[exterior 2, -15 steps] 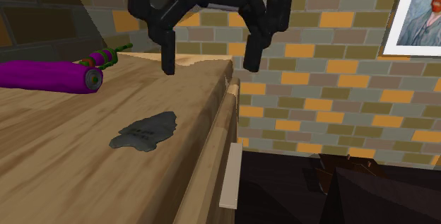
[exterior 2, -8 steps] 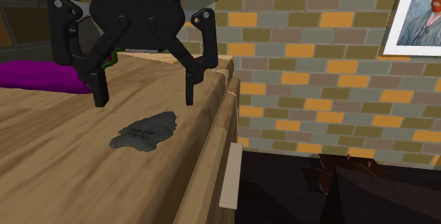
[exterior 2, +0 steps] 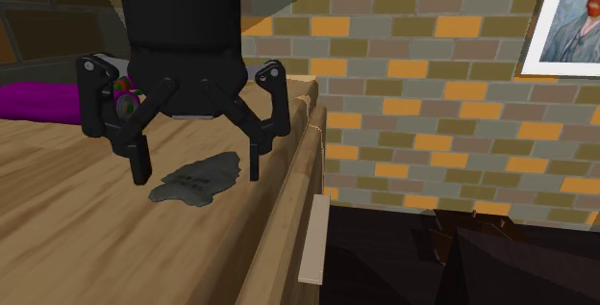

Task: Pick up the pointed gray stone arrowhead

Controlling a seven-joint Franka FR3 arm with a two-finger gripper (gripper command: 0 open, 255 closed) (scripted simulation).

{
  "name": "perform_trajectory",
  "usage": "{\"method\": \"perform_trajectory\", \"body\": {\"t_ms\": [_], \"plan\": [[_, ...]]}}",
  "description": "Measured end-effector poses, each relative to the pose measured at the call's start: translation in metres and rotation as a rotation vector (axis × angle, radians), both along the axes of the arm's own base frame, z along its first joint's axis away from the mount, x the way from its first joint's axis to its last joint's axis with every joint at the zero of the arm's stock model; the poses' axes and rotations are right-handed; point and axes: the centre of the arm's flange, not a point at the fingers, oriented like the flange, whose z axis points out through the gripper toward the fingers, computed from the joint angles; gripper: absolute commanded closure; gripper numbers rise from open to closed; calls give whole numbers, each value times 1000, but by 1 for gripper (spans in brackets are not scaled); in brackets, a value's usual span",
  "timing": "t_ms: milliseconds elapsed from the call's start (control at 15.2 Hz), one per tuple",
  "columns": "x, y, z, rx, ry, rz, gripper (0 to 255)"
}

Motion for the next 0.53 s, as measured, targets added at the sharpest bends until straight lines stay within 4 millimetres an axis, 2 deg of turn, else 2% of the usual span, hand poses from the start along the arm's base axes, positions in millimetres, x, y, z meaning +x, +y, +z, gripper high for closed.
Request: {"method": "perform_trajectory", "body": {"t_ms": [528], "plan": [[0,0,-2,0,-2,0,255]]}}
